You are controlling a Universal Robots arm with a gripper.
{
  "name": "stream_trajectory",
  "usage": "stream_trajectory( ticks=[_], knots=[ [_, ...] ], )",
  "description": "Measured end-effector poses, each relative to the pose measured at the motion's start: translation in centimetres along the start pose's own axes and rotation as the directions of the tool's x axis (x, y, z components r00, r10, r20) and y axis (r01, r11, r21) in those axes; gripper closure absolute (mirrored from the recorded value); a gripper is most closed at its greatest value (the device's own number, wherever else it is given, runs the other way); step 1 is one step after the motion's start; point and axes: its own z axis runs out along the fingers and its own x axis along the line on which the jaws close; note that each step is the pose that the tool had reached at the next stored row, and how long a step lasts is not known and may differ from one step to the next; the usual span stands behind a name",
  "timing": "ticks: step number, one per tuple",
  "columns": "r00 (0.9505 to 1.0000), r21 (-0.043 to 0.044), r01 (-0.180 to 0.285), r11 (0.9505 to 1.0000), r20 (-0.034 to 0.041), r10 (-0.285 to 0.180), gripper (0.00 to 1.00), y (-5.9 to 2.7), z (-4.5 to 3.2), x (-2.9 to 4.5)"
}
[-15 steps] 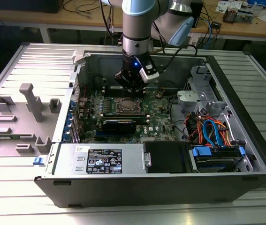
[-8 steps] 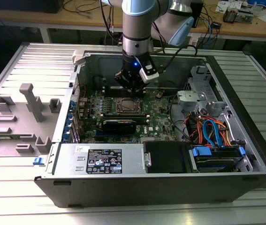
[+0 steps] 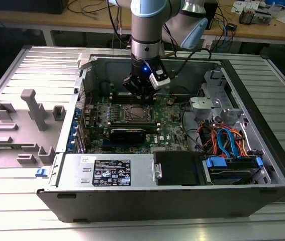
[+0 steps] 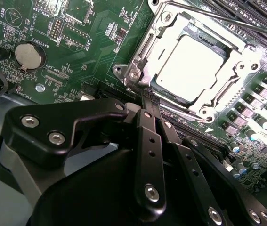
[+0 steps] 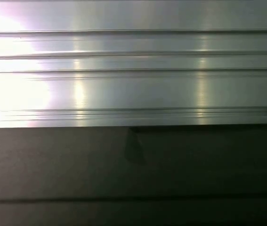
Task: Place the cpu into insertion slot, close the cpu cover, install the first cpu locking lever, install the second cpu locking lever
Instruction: 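Install the first cpu locking lever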
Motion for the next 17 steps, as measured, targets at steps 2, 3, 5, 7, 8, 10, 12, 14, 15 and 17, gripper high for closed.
stream_trajectory(
  ticks=[2,3,5,7,8,10,12,14,15,17],
  knots=[
    [1.0000,0.0001,0.000,1.0000,0.0000,0.000,0.89,0.00,0.05,0.00],
    [1.0000,0.0002,0.000,1.0000,-0.0001,0.000,0.89,0.01,0.09,0.00],
    [1.0000,0.0004,0.000,1.0000,-0.0001,0.000,0.89,0.00,0.17,0.00],
    [1.0000,0.0000,0.000,1.0000,0.0000,0.000,0.89,0.01,0.21,0.00],
    [1.0000,0.0000,0.000,1.0000,0.0000,0.000,0.89,0.01,0.21,0.00],
    [1.0000,0.0001,0.000,1.0000,0.0000,0.000,0.89,0.01,0.24,0.00],
    [1.0000,0.0003,0.000,1.0000,0.0000,0.000,0.89,0.01,0.30,0.01],
    [1.0000,-0.0008,0.000,1.0000,0.0004,0.000,0.89,0.03,0.40,0.00],
    [1.0000,-0.0003,0.000,1.0000,0.0002,0.000,0.89,0.02,0.40,0.00],
    [1.0000,-0.0004,0.000,1.0000,0.0000,0.000,0.89,0.02,0.40,0.01]
  ],
)
